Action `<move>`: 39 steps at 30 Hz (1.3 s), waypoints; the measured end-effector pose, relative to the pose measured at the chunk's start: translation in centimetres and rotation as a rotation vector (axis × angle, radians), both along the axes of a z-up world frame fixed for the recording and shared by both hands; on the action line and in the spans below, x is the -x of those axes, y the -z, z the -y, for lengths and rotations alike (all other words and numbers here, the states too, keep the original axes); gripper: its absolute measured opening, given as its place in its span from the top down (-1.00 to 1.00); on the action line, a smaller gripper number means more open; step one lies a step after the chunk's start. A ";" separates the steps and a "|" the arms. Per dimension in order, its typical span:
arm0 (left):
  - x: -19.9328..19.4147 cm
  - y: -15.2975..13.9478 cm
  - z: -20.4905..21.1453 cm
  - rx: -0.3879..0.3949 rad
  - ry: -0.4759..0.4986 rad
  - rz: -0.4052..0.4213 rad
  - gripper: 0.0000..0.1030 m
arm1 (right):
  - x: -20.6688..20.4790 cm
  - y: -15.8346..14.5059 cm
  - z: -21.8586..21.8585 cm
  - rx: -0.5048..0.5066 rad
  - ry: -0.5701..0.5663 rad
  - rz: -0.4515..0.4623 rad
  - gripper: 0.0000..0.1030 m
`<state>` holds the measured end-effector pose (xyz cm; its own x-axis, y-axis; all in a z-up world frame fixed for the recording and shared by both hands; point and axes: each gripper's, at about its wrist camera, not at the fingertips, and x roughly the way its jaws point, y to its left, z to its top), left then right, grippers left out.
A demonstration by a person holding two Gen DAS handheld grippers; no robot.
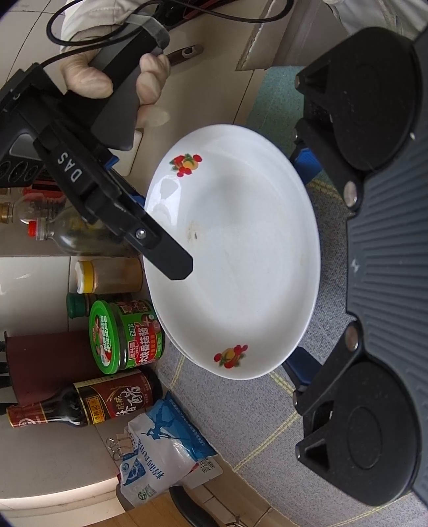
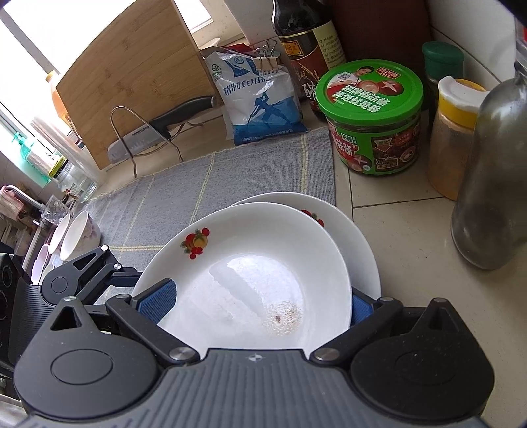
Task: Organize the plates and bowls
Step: 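Carry the flowered plate with both tools toward the stacked plates by the jars, then lower the plate onto the stack and open both tools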
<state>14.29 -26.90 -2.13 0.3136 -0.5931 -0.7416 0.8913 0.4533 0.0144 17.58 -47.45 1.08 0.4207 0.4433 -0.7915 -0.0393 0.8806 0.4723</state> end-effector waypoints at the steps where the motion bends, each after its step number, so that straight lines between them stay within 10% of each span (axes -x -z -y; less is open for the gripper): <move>1: 0.0 0.0 0.0 0.001 0.003 -0.001 -0.98 | 0.1 0.0 0.1 0.000 0.006 0.000 -1.00; 27: -0.2 -0.1 -0.4 0.026 0.022 0.012 -0.98 | 3.1 -2.1 -0.8 0.204 0.076 -0.016 -1.00; 39: 0.3 -1.3 -1.9 0.068 -0.047 0.022 -0.98 | 4.6 -3.6 -2.5 0.274 0.091 0.114 -1.00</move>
<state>13.99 -25.05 -0.79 0.3579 -0.6261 -0.6927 0.8687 0.4954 0.0011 13.00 -45.00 4.64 0.5418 0.1758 -0.8219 0.0069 0.9769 0.2135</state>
